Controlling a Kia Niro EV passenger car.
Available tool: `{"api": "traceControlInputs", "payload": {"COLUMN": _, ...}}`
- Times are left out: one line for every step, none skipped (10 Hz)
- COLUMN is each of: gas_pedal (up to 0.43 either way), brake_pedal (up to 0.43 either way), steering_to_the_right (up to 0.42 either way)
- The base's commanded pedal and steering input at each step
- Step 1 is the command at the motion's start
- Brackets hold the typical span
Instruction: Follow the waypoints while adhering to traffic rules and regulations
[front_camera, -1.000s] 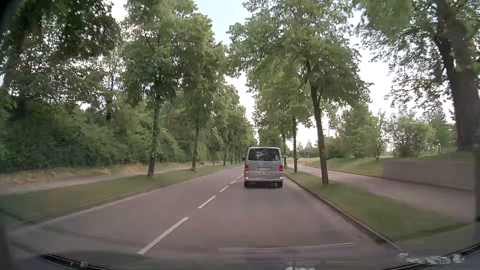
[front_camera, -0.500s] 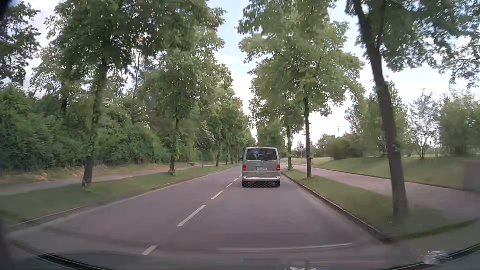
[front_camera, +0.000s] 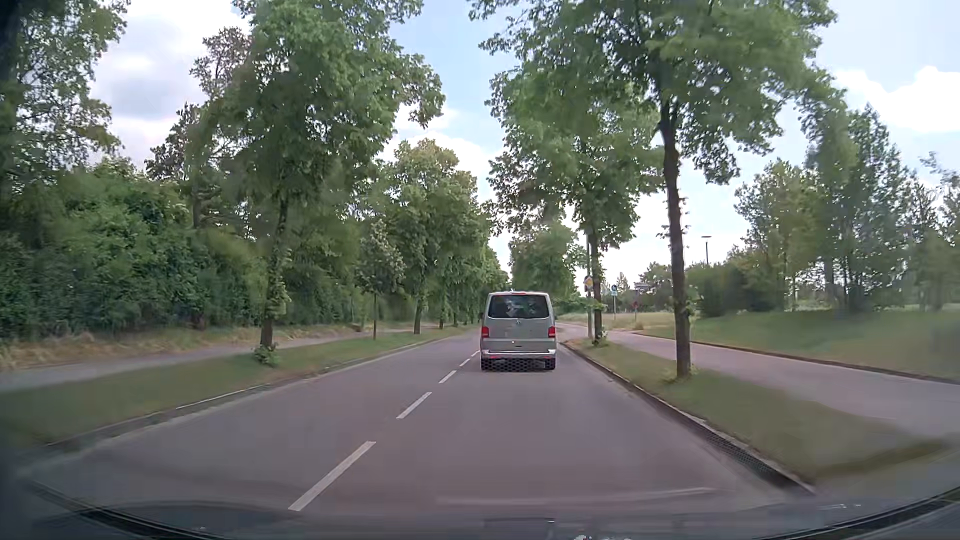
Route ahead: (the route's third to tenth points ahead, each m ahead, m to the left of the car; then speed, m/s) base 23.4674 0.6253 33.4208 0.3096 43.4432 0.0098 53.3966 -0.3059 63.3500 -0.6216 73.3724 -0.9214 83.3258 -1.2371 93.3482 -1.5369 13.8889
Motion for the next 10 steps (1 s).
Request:
{"api": "traceControlInputs", "payload": {"gas_pedal": 0.15, "brake_pedal": 0.006, "steering_to_the_right": -0.001}}
{"api": "traceControlInputs", "payload": {"gas_pedal": 0.15, "brake_pedal": 0.012, "steering_to_the_right": -0.001}}
{"api": "traceControlInputs", "payload": {"gas_pedal": 0.15, "brake_pedal": 0.012, "steering_to_the_right": 0.0}}
{"api": "traceControlInputs", "payload": {"gas_pedal": 0.15, "brake_pedal": 0.006, "steering_to_the_right": -0.001}}
{"api": "traceControlInputs", "payload": {"gas_pedal": 0.15, "brake_pedal": 0.012, "steering_to_the_right": 0.001}}
{"api": "traceControlInputs", "payload": {"gas_pedal": 0.15, "brake_pedal": 0.012, "steering_to_the_right": 0.003}}
{"api": "traceControlInputs", "payload": {"gas_pedal": 0.15, "brake_pedal": 0.006, "steering_to_the_right": 0.004}}
{"api": "traceControlInputs", "payload": {"gas_pedal": 0.15, "brake_pedal": 0.006, "steering_to_the_right": 0.004}}
{"api": "traceControlInputs", "payload": {"gas_pedal": 0.15, "brake_pedal": 0.012, "steering_to_the_right": 0.004}}
{"api": "traceControlInputs", "payload": {"gas_pedal": 0.157, "brake_pedal": 0.012, "steering_to_the_right": 0.004}}
